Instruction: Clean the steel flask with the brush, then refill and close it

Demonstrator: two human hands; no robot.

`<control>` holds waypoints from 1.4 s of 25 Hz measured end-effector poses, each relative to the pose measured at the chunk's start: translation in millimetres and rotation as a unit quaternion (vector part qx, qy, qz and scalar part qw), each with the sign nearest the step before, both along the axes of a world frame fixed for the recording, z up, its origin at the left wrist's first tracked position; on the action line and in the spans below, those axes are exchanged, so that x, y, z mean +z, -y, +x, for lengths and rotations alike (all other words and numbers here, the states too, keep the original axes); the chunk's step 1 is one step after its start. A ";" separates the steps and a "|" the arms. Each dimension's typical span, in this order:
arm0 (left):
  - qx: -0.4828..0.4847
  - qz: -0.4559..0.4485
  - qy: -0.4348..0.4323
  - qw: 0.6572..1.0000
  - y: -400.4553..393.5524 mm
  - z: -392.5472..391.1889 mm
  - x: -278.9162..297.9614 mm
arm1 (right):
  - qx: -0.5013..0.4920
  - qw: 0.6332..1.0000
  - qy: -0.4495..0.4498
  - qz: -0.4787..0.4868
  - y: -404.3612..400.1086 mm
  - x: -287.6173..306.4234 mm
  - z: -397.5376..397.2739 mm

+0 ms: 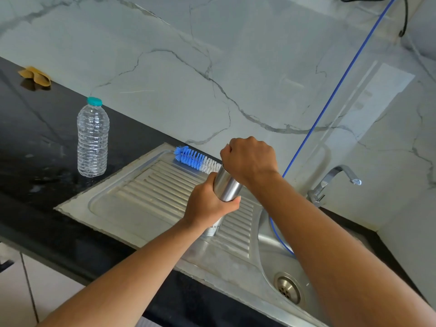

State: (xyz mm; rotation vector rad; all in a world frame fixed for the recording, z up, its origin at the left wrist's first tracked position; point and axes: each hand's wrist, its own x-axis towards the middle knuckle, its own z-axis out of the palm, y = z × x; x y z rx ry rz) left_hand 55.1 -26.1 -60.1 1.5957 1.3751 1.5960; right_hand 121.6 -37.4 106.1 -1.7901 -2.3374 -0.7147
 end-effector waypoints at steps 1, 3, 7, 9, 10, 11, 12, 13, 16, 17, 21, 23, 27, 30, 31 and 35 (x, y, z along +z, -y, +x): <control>-0.022 -0.013 -0.003 1.000 0.9 -3.3 1.9 | -0.004 0.999 -0.049 -0.010 -0.7 -2.0 3.2; -0.071 -0.035 -0.035 0.996 5.6 -13.0 6.8 | 0.008 0.984 -0.173 -0.038 2.1 -8.6 15.2; -0.108 -0.076 -0.109 0.985 19.1 -31.2 -4.4 | 0.058 0.844 -0.518 -0.126 24.7 -32.2 36.2; -0.111 -0.081 -0.112 0.984 22.1 -37.4 -16.8 | 0.056 0.830 -0.535 -0.148 28.5 -52.5 41.3; -0.113 -0.079 -0.105 0.985 22.6 -39.6 -21.1 | 0.054 0.837 -0.524 -0.149 27.7 -63.3 42.3; -0.114 -0.075 -0.093 0.986 22.6 -41.2 -24.1 | 0.054 0.842 -0.519 -0.141 26.0 -72.0 42.6; -0.115 -0.072 -0.084 0.987 22.0 -41.7 -25.3 | 0.058 0.840 -0.524 -0.127 24.2 -78.0 42.6; -0.115 -0.072 -0.078 0.988 20.7 -41.1 -24.9 | 0.063 0.836 -0.533 -0.114 21.1 -81.8 43.0; -0.107 -0.075 -0.070 0.989 9.4 -39.8 -21.3 | 0.081 0.834 -0.537 -0.098 6.8 -82.5 43.6; -0.107 -0.077 -0.072 0.989 1.9 -39.8 -18.4 | 0.082 0.834 -0.537 -0.096 -1.3 -81.5 43.9; -0.121 -0.088 -0.081 0.985 -36.2 -37.4 -10.0 | 0.078 0.831 -0.543 -0.098 -38.1 -77.9 43.4; -0.124 -0.094 -0.076 0.985 -52.2 -35.0 -10.8 | 0.074 0.832 -0.540 -0.102 -54.3 -76.4 44.5; -0.131 -0.094 -0.076 0.984 -64.5 -33.0 -15.5 | 0.071 0.835 -0.535 -0.109 -68.3 -81.1 47.6; -0.140 -0.103 -0.097 0.980 -65.9 -35.0 -16.8 | 0.080 0.837 -0.525 -0.130 -66.6 -88.0 51.9; -0.154 -0.107 -0.108 0.976 -68.3 -38.8 -17.1 | 0.085 0.830 -0.530 -0.155 -67.7 -87.9 57.6; -0.238 -0.121 -0.170 0.949 -85.9 -64.0 -7.9 | 0.116 0.773 -0.569 -0.256 -81.0 -82.6 84.9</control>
